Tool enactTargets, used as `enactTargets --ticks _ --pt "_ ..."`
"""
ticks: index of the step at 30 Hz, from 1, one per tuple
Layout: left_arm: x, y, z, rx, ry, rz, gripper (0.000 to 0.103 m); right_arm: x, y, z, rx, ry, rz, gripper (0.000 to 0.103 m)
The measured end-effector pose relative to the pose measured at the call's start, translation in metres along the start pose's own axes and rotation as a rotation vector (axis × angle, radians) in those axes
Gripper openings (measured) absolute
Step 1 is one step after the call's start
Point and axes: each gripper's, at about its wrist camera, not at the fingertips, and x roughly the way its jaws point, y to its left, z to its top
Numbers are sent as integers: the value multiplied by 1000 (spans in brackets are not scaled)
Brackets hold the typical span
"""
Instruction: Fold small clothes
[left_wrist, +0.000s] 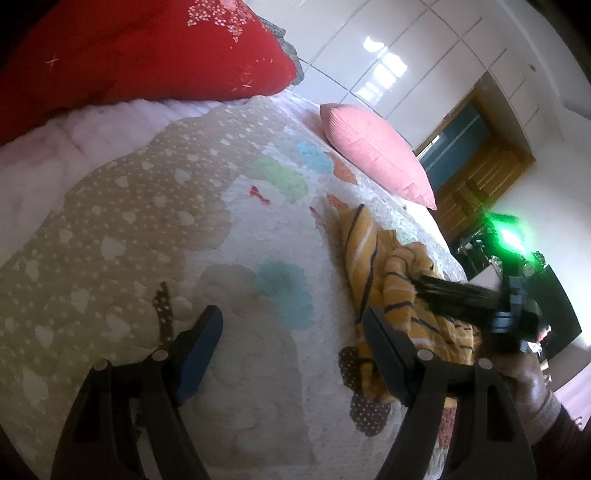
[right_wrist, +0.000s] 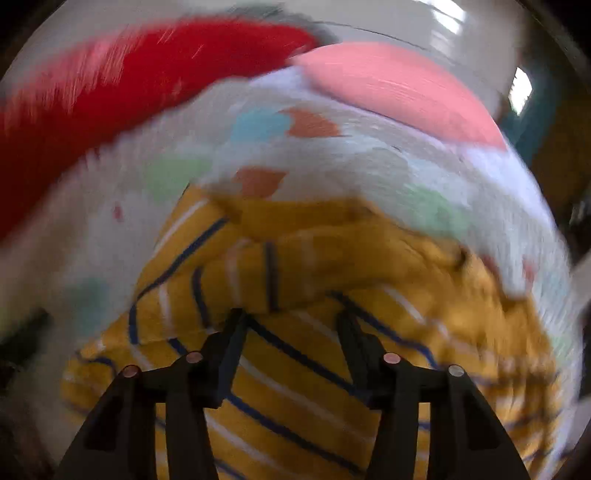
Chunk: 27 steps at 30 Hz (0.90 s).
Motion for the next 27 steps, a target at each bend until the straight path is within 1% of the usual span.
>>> enactTargets --ticks 1,2,3,5,6,8,10,12,13,14,16,18,21,24,27 --pt "-1 1 1 -2 -2 -3 77 10 13 8 -49 15 -41 54" --pt "-2 2 2 -5 -5 -5 77 16 23 19 -74 8 -62 54" --pt "-3 4 2 -8 -9 -5 77 20 28 33 -72 -3 -41 54" --pt "-6 7 4 -14 -16 -2 77 26 29 50 -46 3 32 54" --pt "-7 9 4 -16 -20 2 77 36 33 61 -36 36 72 54" --pt "-9 13 6 -25 -23 9 77 43 45 70 -29 58 79 54" --pt "-11 17 6 -36 -25 10 77 41 50 77 -20 51 154 54" --pt "-13 19 6 -39 -29 12 77 24 58 80 -21 -9 206 54" --pt "-14 19 6 -41 -31 13 77 8 63 78 -22 -51 245 56" --pt "-15 20 6 -44 -33 13 77 -4 65 76 -15 -71 244 58" --pt "-15 21 7 -49 -33 15 77 -26 67 65 0 -97 243 60" --pt "-16 23 9 -57 -35 17 77 -45 67 44 -16 -105 235 60" --pt "-20 27 11 -72 -50 32 77 -63 77 6 -100 -87 226 60" --pt "-26 32 13 -87 -75 70 77 -76 93 -30 -184 -80 229 60" --pt "-29 39 14 -117 -91 91 77 -80 117 -61 -307 -102 169 60"
